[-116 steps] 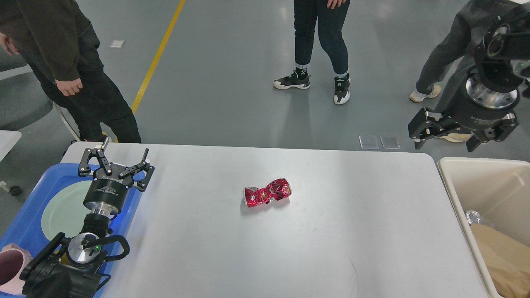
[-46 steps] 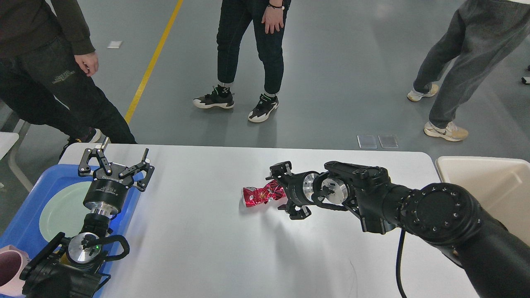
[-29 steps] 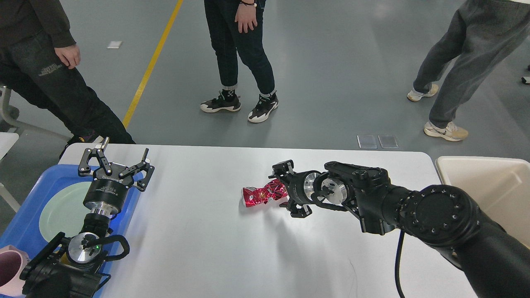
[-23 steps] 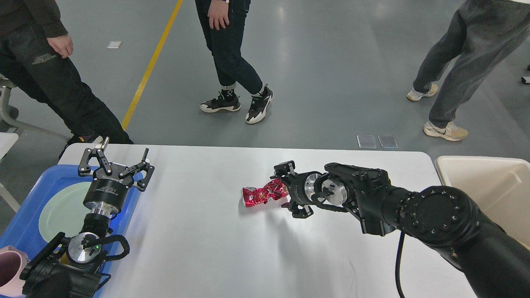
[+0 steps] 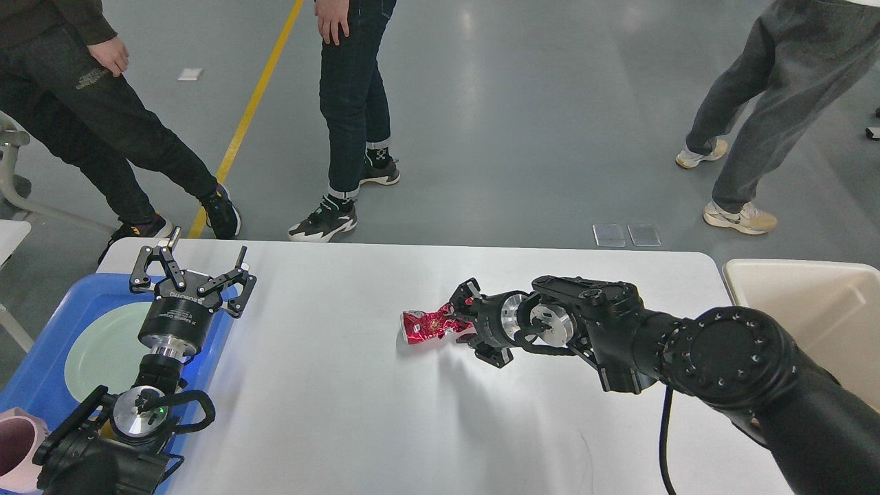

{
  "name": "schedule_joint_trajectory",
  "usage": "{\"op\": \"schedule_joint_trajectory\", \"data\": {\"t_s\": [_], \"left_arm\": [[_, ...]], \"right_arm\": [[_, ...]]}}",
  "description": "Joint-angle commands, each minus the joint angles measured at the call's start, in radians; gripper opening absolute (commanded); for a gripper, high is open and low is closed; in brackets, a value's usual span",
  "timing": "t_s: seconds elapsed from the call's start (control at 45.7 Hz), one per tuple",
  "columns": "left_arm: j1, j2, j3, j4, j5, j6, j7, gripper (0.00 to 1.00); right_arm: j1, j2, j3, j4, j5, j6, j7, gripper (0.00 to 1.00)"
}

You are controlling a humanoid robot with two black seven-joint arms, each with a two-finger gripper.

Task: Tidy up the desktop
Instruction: 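Withdraw the right gripper back toward the white bin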

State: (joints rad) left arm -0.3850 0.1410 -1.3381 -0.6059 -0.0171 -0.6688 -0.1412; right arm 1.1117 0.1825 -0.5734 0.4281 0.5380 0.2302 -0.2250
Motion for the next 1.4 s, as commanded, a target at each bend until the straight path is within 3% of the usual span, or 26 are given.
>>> {"op": "schedule_joint_trajectory", "data": {"t_s": [0.0, 0.35, 0.372, 0.394, 0.416, 0.525, 0.569, 0.766, 1.094, 1.225, 1.269, 1.378], "left_arm": [[0.000, 0.000, 0.000, 0.000, 0.000, 0.000, 0.000, 0.96], [0.000, 0.000, -0.001, 0.000, 0.000, 0.000, 0.002, 0.96], [0.000, 0.000, 0.000, 0.000, 0.000, 0.000, 0.002, 0.96], [0.000, -0.001, -0.001, -0.002, 0.000, 0.000, 0.002, 0.96], [0.000, 0.000, 0.000, -0.002, 0.000, 0.000, 0.002, 0.96], [0.000, -0.001, -0.001, -0.002, 0.000, 0.000, 0.002, 0.96], [0.000, 0.000, 0.000, -0.002, 0.000, 0.000, 0.003, 0.96], [0.000, 0.000, 0.000, -0.002, 0.000, 0.000, 0.003, 0.96], [0.000, 0.000, 0.000, -0.002, 0.000, 0.000, 0.005, 0.96], [0.000, 0.000, 0.000, -0.002, 0.000, 0.000, 0.005, 0.96], [0.001, 0.000, 0.000, -0.002, 0.000, 0.000, 0.005, 0.96], [0.000, 0.000, 0.000, -0.002, 0.000, 0.000, 0.003, 0.96]], "right_arm": [[0.004, 0.002, 0.001, 0.012, -0.010, -0.032, -0.008, 0.00], [0.031, 0.002, 0.001, 0.015, -0.018, -0.042, -0.011, 0.00], [0.037, 0.000, 0.001, 0.017, -0.018, -0.042, -0.011, 0.10], [0.052, -0.003, 0.001, 0.027, -0.018, -0.042, -0.010, 0.33], [0.063, -0.005, 0.001, 0.037, -0.018, -0.043, -0.010, 0.43], [0.128, -0.043, -0.019, 0.090, -0.033, -0.042, -0.010, 0.90], [0.151, -0.070, -0.019, 0.129, -0.058, -0.037, -0.010, 1.00], [0.307, -0.193, -0.098, 0.360, -0.173, -0.026, -0.013, 1.00], [0.807, -0.299, -0.655, 0.805, -0.196, 0.018, -0.011, 1.00], [0.974, -0.351, -0.767, 0.914, -0.291, 0.179, -0.010, 1.00], [1.060, -0.391, -0.784, 0.972, -0.349, 0.297, -0.010, 1.00], [1.197, -0.455, -0.789, 1.055, -0.432, 0.458, -0.010, 1.00]]}}
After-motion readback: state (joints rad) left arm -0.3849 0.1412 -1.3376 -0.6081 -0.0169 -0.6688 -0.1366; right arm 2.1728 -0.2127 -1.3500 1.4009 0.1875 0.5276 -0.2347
